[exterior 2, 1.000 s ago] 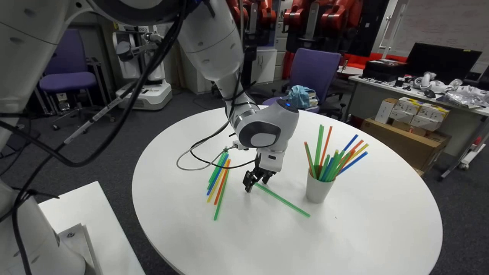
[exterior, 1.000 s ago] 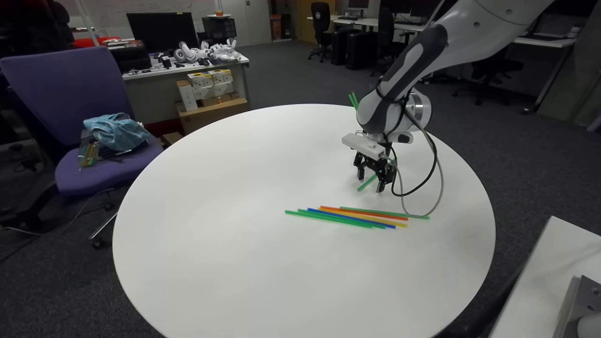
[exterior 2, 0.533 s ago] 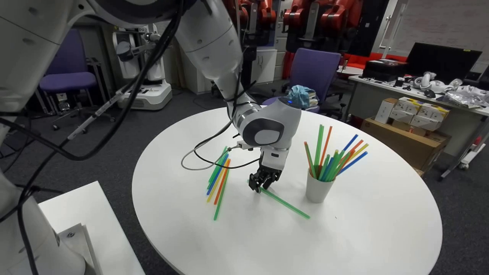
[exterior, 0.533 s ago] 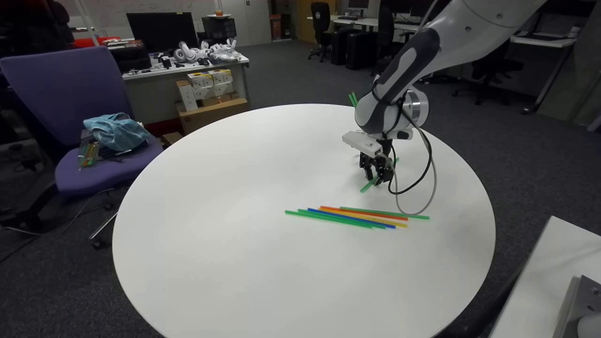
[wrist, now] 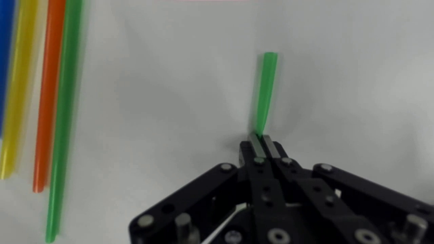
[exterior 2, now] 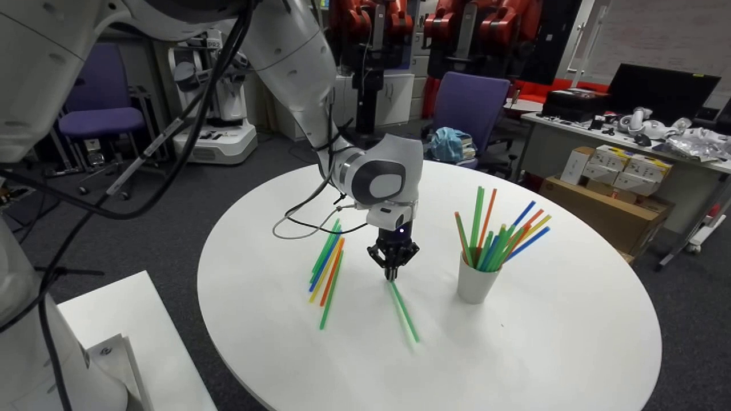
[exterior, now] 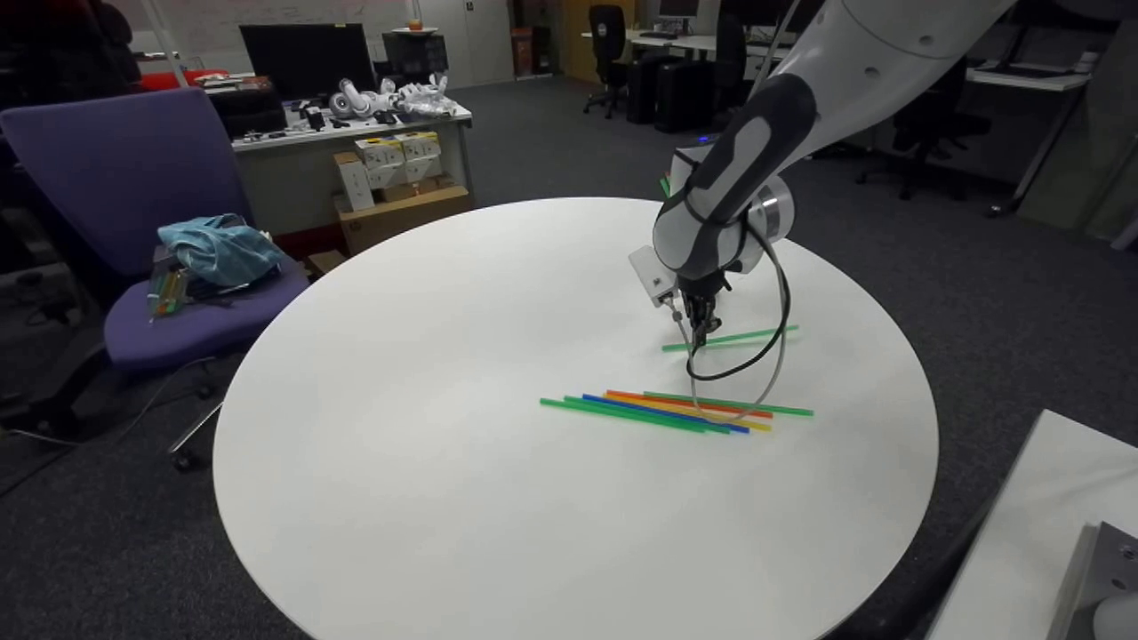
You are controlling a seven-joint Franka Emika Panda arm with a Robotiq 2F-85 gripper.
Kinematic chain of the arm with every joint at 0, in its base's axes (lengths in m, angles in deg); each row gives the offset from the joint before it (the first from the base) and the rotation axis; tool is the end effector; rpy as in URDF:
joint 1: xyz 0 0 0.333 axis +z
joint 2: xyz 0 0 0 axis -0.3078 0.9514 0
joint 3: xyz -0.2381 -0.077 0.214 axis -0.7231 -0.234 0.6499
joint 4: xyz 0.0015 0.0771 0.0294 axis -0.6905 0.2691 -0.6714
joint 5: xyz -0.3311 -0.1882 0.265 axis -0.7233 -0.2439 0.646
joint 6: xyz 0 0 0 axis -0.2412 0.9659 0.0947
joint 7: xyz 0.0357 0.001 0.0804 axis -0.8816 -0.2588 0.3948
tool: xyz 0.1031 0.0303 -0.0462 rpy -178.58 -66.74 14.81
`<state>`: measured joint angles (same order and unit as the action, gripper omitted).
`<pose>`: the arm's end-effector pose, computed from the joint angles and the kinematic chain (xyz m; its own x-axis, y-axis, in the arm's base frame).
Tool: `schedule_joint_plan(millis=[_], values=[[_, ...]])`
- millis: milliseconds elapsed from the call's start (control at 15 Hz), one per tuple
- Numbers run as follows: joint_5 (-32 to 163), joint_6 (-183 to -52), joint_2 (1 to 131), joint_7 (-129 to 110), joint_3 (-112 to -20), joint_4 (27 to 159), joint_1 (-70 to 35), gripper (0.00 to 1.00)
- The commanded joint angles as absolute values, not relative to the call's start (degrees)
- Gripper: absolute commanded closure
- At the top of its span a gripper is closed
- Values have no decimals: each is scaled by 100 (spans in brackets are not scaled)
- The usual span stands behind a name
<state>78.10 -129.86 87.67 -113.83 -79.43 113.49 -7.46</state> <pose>0.6427 -0.0873 0.0771 -0.4988 -0.8602 0.1056 -0.8653 0.5012 -0.0048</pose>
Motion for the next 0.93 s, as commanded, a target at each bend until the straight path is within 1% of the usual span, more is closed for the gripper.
schedule_joint_plan(millis=[0, 267, 600, 800, 867], values=[[7351, -12643, 8536, -12549, -8094, 11574, -357, 100], [7111, -12195, 8445, -13604, -7900, 11534, -229, 100], [7735, -11812, 8239, -13697, -7076, 11506, -717, 100], [8183, -11908, 8163, -13666, -6765, 11575, -930, 100], [8298, -11991, 8143, -13626, -6696, 11600, -995, 74]])
